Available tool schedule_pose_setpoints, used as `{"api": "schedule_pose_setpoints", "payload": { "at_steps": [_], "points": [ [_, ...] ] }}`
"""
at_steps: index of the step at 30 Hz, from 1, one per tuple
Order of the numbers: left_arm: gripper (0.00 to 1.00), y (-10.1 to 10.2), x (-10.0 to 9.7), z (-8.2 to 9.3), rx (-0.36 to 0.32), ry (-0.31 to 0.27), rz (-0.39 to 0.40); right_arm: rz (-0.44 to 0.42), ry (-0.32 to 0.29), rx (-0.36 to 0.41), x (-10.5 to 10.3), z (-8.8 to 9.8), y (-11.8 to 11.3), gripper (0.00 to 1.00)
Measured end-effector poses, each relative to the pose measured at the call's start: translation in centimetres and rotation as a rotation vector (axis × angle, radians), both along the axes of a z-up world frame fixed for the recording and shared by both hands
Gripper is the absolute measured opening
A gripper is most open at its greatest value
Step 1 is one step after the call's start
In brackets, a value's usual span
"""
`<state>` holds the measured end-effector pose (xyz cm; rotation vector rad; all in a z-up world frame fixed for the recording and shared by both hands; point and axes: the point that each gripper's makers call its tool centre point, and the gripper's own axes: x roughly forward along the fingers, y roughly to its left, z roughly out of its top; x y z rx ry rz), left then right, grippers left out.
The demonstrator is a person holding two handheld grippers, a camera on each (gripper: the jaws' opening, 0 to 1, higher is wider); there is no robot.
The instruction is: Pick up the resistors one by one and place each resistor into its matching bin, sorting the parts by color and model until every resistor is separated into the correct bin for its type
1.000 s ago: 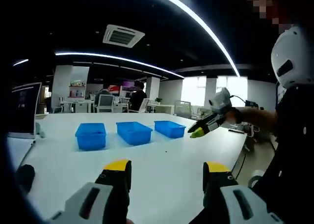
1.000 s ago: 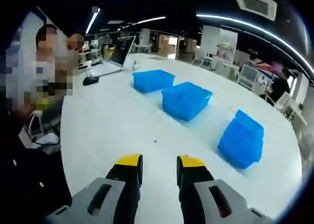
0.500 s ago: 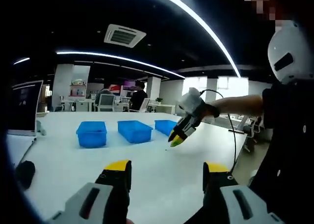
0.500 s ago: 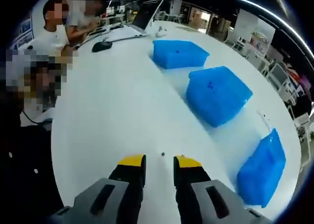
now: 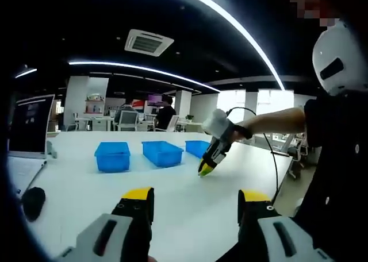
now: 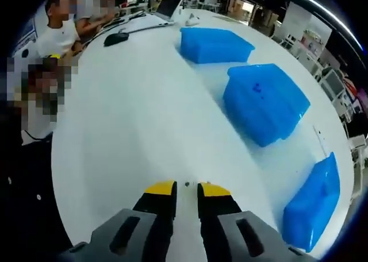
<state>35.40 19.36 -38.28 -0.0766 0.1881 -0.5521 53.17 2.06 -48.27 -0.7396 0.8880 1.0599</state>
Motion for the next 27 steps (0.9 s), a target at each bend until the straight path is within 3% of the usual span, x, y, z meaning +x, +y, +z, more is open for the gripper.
{"api": "schedule_pose_setpoints", "payload": {
  "at_steps": [7, 16, 20, 27],
  "points": [
    [0.60, 0.1, -0.1, -0.2, -0.006, -0.001, 0.001, 0.016, -0.004, -0.026, 0.0, -0.1, 0.5, 0.06],
    [0.60, 0.2, -0.3, 0.0, -0.011, -0.008, 0.002, 0.031, -0.029, -0.050, -0.1, 0.0, 0.5, 0.05],
    [0.60, 0.4, -0.3, 0.1, -0.016, -0.012, 0.007, 0.001, -0.019, 0.029, -0.3, 0.9, 0.7, 0.05],
    [0.60, 0.4, 0.0, 0.3, -0.017, -0.014, 0.006, -0.106, -0.075, 0.251, -0.2, 6.3, -1.2, 0.05]
  ]
}}
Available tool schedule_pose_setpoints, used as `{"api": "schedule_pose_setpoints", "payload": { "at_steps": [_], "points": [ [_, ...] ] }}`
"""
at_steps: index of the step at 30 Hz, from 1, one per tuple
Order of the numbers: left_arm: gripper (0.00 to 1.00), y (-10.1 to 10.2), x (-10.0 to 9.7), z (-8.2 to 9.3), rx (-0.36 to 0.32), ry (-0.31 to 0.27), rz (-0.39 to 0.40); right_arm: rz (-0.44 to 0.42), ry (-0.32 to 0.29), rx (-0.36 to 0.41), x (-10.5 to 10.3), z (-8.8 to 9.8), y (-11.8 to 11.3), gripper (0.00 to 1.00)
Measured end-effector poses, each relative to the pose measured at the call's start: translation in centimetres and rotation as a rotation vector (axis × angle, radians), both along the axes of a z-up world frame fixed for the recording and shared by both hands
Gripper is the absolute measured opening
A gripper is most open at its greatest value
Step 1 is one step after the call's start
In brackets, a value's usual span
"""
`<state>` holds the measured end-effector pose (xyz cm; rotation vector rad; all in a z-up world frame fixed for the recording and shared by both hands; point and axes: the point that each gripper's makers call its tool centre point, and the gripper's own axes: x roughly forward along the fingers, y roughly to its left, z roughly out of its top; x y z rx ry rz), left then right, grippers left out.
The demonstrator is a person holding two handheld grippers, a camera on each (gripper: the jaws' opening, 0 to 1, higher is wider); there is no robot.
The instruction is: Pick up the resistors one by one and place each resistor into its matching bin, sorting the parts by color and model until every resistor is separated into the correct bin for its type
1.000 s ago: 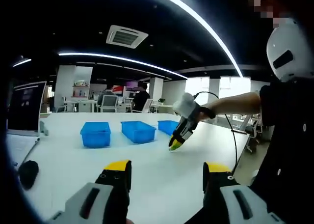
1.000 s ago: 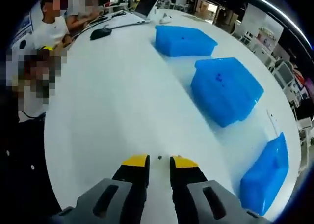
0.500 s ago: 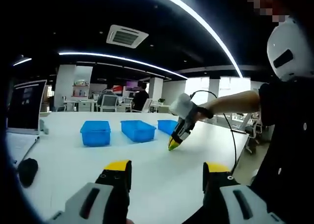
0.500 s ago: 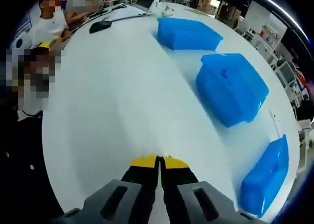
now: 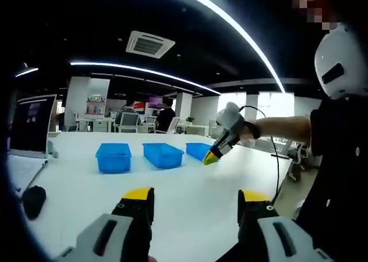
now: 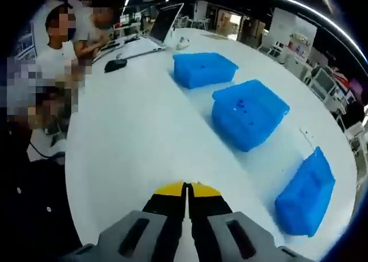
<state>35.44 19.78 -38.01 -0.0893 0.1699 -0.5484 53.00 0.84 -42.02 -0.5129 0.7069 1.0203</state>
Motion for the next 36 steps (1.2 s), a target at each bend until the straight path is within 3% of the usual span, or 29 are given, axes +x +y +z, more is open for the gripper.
{"api": "schedule_pose_setpoints", "payload": {
  "at_steps": [4, 5, 8, 12, 19, 22, 27, 32, 34, 36],
  "points": [
    [0.60, 0.0, 0.6, 0.4, 0.004, -0.006, 0.000, -0.078, -0.107, 0.200, -0.7, 4.0, -2.0, 0.05],
    [0.60, 0.0, 0.6, 0.4, 0.004, -0.007, 0.000, -0.093, -0.113, 0.214, -0.7, 4.3, -2.4, 0.05],
    [0.60, -0.1, 1.2, 0.8, 0.009, -0.011, -0.004, -0.205, -0.220, 0.363, -1.8, 6.8, -5.6, 0.05],
    [0.60, -0.3, 1.7, 1.0, 0.015, -0.012, -0.007, -0.286, -0.398, 0.550, -4.1, 9.7, -8.8, 0.05],
    [0.60, -0.7, 2.4, 1.3, 0.028, -0.010, -0.011, -0.508, -0.607, 0.670, -7.8, 10.6, -13.6, 0.05],
    [0.60, -0.6, 2.6, 1.6, 0.033, -0.015, -0.007, -0.531, -0.617, 0.711, -9.0, 10.4, -14.2, 0.05],
    [0.60, -0.4, 2.7, 1.9, 0.040, -0.019, -0.002, -0.537, -0.661, 0.688, -7.0, 11.3, -14.9, 0.05],
    [0.60, 0.3, 2.5, 2.3, 0.035, -0.029, 0.020, -0.507, -0.685, 0.657, -2.7, 12.4, -14.6, 0.05],
    [0.60, 0.6, 2.3, 2.4, 0.030, -0.033, 0.030, -0.500, -0.650, 0.662, -0.4, 12.4, -14.5, 0.05],
    [0.60, 0.8, 2.1, 2.4, 0.029, -0.035, 0.037, -0.506, -0.573, 0.696, 2.1, 11.9, -14.3, 0.05]
  ]
}}
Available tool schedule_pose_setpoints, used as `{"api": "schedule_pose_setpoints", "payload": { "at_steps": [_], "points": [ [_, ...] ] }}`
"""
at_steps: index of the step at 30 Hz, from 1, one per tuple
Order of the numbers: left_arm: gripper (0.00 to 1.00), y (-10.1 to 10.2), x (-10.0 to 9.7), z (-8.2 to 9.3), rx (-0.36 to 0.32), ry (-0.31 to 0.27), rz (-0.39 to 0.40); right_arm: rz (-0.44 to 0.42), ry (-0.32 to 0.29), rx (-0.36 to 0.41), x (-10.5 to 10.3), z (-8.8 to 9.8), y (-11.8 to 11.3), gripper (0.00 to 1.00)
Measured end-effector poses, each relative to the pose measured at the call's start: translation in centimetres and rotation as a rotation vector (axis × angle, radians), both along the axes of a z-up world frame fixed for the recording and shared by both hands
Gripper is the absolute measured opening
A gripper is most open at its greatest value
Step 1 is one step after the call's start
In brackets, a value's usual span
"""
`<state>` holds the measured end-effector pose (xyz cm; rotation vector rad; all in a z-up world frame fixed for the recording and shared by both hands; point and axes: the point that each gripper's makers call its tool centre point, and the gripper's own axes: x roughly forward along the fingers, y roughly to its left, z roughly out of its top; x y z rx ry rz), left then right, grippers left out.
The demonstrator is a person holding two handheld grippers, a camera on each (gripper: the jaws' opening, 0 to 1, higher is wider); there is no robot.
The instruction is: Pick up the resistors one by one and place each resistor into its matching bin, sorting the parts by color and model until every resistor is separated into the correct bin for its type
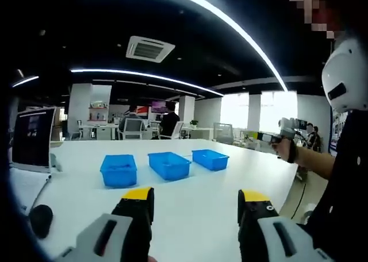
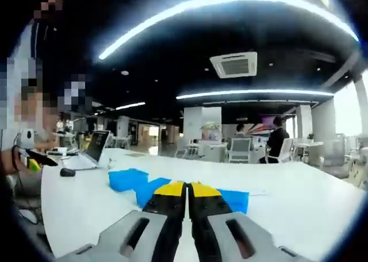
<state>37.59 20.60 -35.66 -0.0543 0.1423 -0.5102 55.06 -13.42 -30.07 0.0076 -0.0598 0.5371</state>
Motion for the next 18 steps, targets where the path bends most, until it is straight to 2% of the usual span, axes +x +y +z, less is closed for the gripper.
{"api": "schedule_pose_setpoints", "payload": {
  "at_steps": [1, 3, 8, 15, 18],
  "points": [
    [0.60, 0.1, -0.1, 0.0, 0.000, 0.000, 0.004, -0.011, 0.021, 0.009, 1.4, -0.2, -0.2, 0.05],
    [0.60, 0.3, -0.2, -0.1, 0.000, 0.002, 0.010, -0.034, 0.024, 0.001, 4.5, 0.1, -0.5, 0.05],
    [0.60, 0.5, -0.5, 0.0, 0.004, -0.002, 0.019, -0.078, 0.044, -0.037, 9.8, -0.1, -0.8, 0.05],
    [0.60, 1.1, -0.7, 0.2, 0.005, -0.004, 0.034, -0.090, 0.054, -0.071, 14.8, -1.1, -0.6, 0.05],
    [0.60, 1.2, -0.8, 0.3, 0.013, -0.005, 0.038, -0.103, 0.077, -0.080, 15.8, -1.8, -0.8, 0.05]
  ]
}}
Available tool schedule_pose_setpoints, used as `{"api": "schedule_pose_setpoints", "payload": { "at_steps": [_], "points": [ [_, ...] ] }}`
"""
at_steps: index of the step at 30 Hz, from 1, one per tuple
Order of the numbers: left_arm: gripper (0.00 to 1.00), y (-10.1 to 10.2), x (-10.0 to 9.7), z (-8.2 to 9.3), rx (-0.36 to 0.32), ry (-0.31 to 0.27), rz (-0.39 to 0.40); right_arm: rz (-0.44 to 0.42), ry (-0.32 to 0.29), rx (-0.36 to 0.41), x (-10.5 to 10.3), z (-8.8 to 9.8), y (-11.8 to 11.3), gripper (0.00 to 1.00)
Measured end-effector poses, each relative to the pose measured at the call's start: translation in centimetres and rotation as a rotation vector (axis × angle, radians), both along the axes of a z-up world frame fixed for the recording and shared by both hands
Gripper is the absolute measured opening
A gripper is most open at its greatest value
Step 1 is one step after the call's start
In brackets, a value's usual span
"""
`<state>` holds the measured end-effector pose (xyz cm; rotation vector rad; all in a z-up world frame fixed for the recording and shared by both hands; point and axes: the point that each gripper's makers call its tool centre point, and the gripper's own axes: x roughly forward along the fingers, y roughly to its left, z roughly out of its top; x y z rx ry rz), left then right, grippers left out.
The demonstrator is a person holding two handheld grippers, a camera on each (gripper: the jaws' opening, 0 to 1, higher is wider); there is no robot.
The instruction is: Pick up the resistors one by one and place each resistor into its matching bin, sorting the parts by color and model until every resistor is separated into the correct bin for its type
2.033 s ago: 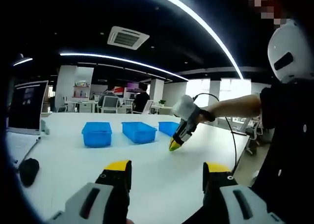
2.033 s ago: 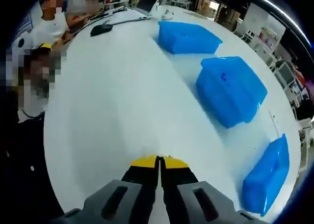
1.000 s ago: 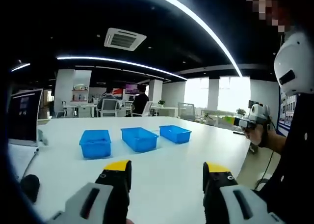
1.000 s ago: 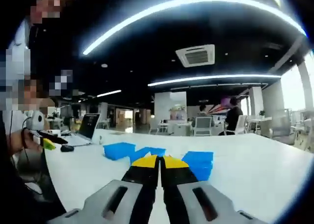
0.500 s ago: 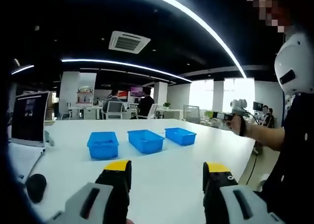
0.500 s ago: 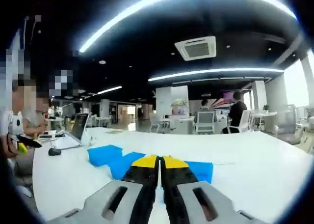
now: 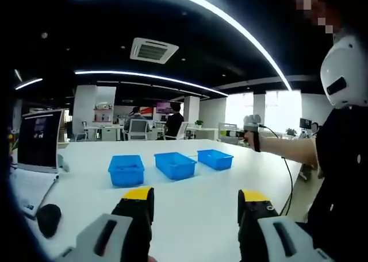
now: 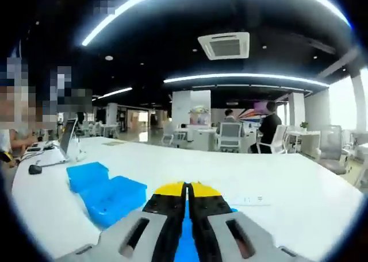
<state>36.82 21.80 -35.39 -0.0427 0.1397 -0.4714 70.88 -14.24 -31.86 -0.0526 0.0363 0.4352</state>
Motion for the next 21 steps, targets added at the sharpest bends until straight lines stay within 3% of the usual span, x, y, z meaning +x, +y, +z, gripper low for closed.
{"api": "schedule_pose_setpoints", "payload": {
  "at_steps": [5, 9, 12, 18, 21],
  "points": [
    [0.60, 0.0, 0.0, 0.1, -0.004, -0.002, 0.009, -0.007, 0.000, -0.038, -0.6, -0.6, 0.3, 0.06],
    [0.60, -0.4, 0.0, 0.0, 0.001, 0.000, 0.000, -0.011, -0.012, -0.044, -1.1, -0.3, -0.1, 0.30],
    [0.60, -0.5, 0.1, 0.1, -0.001, -0.002, -0.002, -0.005, -0.023, -0.044, -1.9, 0.1, -0.2, 0.36],
    [0.60, -0.8, 0.5, 0.1, 0.000, -0.006, -0.009, 0.083, -0.038, -0.039, -7.0, 0.6, 0.8, 0.40],
    [0.60, -0.9, 0.7, 0.1, -0.001, -0.006, -0.015, 0.191, -0.045, 0.040, -11.6, 0.7, 2.2, 0.45]
  ]
}}
